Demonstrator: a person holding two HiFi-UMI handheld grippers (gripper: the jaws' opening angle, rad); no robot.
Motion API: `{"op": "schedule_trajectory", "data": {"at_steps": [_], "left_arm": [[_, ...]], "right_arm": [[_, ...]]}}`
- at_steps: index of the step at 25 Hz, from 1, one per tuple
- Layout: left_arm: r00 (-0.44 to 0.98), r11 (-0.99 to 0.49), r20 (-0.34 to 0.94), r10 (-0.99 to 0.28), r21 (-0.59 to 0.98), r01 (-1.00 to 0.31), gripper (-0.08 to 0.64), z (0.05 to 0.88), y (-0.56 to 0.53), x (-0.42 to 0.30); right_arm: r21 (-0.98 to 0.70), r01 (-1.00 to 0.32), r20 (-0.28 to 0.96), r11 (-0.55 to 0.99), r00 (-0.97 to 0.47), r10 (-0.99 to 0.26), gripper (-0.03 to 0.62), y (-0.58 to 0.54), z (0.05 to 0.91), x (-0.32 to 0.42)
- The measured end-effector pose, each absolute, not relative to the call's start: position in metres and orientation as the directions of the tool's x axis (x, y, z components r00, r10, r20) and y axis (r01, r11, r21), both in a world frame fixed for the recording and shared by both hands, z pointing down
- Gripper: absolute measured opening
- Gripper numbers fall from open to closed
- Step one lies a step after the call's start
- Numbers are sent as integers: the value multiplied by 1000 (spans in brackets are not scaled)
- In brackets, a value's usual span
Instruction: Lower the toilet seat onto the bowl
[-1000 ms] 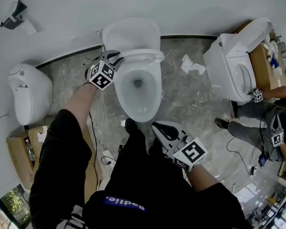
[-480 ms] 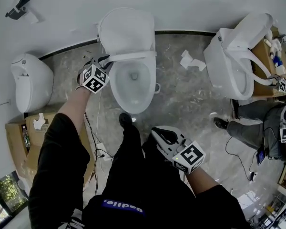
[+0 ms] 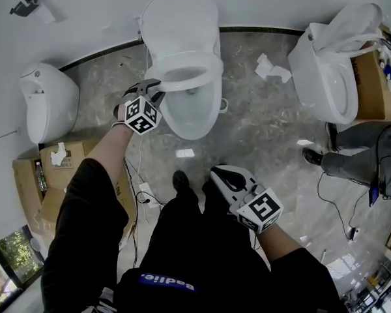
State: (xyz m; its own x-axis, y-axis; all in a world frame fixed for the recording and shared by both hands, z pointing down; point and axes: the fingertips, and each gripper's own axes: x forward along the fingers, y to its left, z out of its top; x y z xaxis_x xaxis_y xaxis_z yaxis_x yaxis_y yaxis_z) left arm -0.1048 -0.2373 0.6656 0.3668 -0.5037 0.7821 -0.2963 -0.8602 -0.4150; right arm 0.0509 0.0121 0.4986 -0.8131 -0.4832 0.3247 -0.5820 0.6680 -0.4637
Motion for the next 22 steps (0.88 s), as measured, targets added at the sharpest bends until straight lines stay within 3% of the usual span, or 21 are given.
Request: {"op": "schedule_trajectory", "data": {"at_steps": [17, 22], "left_arm": [[472, -915, 799, -372, -401, -44, 138, 728, -159, -90], [467, -917, 804, -367, -398, -36, 149, 750, -138, -87]], "right_arm": [[-509, -668, 368, 543, -739, -565, 29, 82, 534, -37], [-532, -670, 394, 518, -737, -549, 29, 99, 551, -35]]}}
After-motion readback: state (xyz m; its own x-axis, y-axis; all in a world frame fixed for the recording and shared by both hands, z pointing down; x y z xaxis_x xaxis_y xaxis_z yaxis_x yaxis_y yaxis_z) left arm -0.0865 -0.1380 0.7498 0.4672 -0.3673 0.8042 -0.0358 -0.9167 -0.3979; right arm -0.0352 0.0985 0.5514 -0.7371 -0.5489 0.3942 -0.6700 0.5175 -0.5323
